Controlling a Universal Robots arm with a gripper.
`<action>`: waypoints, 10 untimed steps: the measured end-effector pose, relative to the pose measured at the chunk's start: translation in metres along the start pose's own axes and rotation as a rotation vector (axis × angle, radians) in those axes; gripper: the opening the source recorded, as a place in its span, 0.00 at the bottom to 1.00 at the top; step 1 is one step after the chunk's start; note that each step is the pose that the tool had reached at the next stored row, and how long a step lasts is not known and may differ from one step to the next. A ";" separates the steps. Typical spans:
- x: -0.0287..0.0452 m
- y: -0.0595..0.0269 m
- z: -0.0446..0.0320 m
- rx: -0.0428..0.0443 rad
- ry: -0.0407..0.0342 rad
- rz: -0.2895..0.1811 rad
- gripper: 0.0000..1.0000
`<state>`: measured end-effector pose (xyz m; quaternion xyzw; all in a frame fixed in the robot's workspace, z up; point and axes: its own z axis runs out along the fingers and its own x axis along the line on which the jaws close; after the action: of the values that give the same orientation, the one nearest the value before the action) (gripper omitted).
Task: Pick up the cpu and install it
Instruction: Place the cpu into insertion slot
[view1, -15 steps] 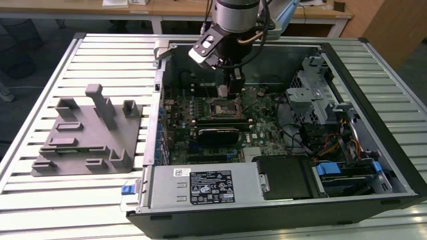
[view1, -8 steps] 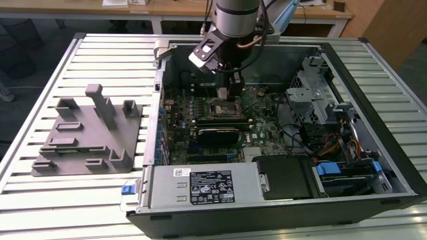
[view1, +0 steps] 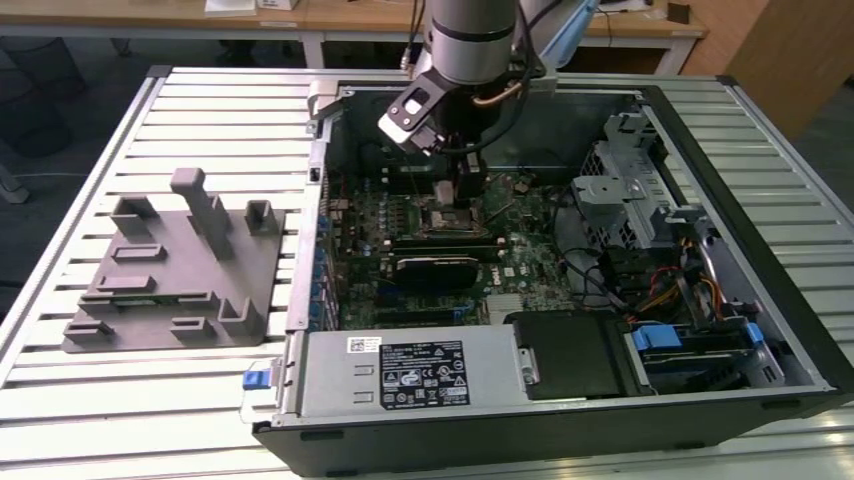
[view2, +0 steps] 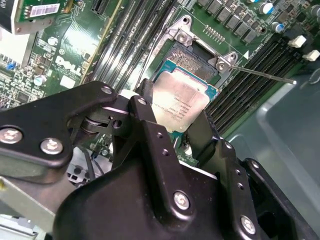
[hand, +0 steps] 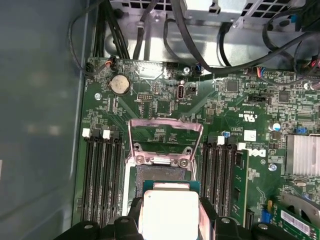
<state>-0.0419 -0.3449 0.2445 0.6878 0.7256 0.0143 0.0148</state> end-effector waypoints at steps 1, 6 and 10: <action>0.0002 -0.0001 0.0017 0.0000 0.0000 0.000 0.53; 0.0020 -0.0003 0.0105 0.0000 0.0000 0.000 0.53; 0.0022 -0.0006 0.0168 0.0000 0.0006 0.000 0.53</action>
<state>-0.0419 -0.3428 0.2277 0.6877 0.7257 0.0145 0.0146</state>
